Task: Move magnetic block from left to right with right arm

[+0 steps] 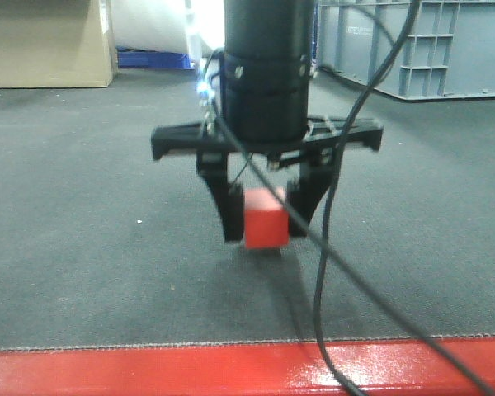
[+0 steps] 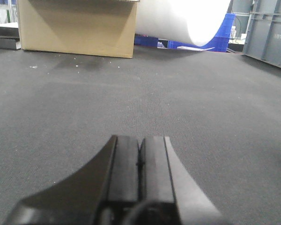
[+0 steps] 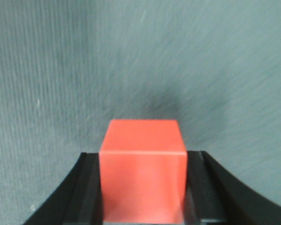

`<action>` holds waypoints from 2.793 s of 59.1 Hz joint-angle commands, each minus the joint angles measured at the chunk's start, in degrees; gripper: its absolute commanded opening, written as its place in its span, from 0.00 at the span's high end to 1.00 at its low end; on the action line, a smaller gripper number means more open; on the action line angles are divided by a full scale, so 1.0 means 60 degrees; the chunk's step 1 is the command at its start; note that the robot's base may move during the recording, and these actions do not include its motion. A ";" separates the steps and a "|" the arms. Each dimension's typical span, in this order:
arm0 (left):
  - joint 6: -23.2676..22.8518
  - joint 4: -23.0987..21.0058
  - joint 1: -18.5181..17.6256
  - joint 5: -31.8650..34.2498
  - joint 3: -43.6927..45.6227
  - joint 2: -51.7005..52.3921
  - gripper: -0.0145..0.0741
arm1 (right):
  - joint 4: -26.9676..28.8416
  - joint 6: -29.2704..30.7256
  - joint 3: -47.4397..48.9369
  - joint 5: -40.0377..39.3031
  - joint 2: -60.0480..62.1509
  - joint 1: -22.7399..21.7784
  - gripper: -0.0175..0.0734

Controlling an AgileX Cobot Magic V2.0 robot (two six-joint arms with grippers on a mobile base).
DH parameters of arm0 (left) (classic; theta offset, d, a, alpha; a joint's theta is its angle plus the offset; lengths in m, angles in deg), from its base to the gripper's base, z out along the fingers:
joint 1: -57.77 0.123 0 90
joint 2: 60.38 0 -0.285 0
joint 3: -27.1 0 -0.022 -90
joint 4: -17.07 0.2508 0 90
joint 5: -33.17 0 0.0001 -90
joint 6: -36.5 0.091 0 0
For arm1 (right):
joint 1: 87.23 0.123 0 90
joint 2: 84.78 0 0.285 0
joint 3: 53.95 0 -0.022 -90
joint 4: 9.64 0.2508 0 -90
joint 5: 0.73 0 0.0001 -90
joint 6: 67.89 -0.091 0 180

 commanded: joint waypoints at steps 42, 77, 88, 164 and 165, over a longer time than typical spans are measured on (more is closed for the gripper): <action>-0.0042 0.0000 -0.0050 0.0845 -0.0089 0.0103 0.97 | 0.0306 -0.0021 0.0255 0.0028 0.0693 -0.0074 0.14; -0.0042 0.0000 -0.0050 0.0845 -0.0089 0.0103 0.97 | -0.0050 0.0728 -0.0790 -0.0717 0.3309 -0.0125 0.20; -0.0042 0.0000 -0.0050 0.0845 -0.0089 0.0103 0.97 | 0.0046 0.0901 -0.2435 -0.1742 0.5126 -0.0898 0.53; -0.0042 0.0000 -0.0050 0.0845 -0.0089 0.0103 0.97 | 0.2668 0.9072 -1.2168 -1.0005 1.6722 -0.6419 0.74; -0.0042 0.0000 -0.0050 0.0845 -0.0089 0.0103 0.97 | 0.2668 0.9072 -1.2294 -1.0000 1.6850 -0.6501 0.74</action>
